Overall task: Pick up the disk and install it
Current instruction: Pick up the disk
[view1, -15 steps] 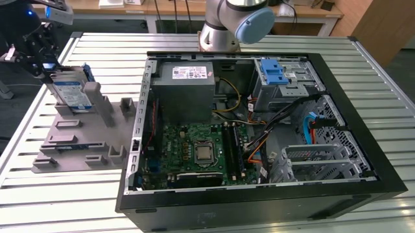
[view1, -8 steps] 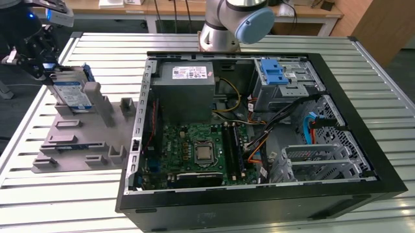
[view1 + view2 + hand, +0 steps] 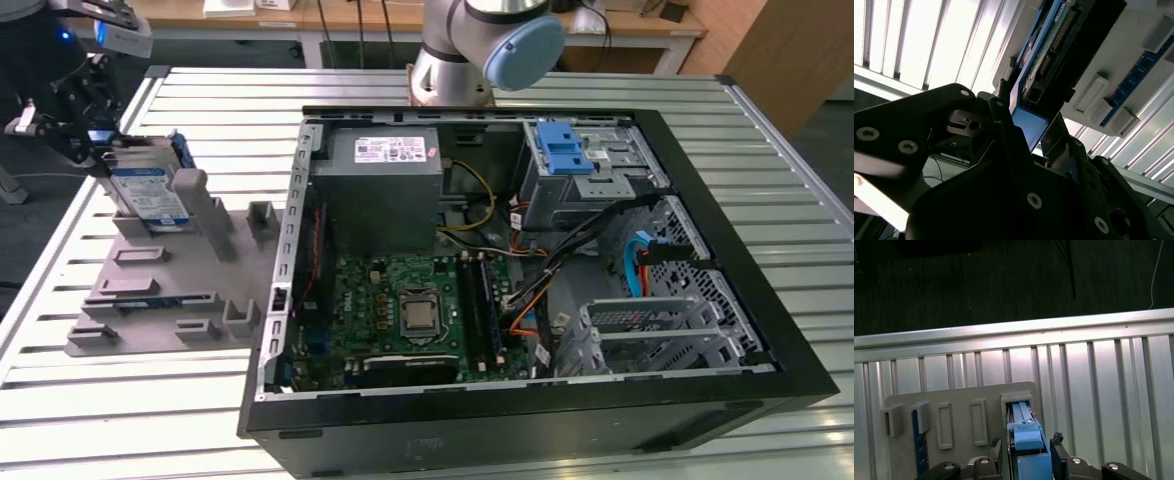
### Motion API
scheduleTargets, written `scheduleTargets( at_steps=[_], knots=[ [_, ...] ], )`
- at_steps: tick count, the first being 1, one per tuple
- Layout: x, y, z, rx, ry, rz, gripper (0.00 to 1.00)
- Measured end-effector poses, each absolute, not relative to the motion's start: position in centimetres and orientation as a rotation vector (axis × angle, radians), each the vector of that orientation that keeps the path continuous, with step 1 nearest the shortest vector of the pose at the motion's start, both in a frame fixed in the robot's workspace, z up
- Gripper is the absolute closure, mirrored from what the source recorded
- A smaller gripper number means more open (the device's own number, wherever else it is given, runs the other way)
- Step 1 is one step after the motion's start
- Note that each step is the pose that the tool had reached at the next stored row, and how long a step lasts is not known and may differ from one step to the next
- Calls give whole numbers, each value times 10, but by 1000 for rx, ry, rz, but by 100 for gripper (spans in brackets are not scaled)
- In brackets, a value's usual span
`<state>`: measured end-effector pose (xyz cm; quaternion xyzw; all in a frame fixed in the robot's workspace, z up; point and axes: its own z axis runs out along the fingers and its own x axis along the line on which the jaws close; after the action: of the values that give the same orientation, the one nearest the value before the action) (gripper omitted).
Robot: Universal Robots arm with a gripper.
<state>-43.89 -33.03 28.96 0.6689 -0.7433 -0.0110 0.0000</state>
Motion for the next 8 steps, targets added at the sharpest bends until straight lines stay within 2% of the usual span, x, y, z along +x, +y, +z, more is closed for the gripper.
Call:
scheduleTargets(
  at_steps=[8],
  knots=[
    [-439,-330,289,2101,-2335,-35,50]
  ],
)
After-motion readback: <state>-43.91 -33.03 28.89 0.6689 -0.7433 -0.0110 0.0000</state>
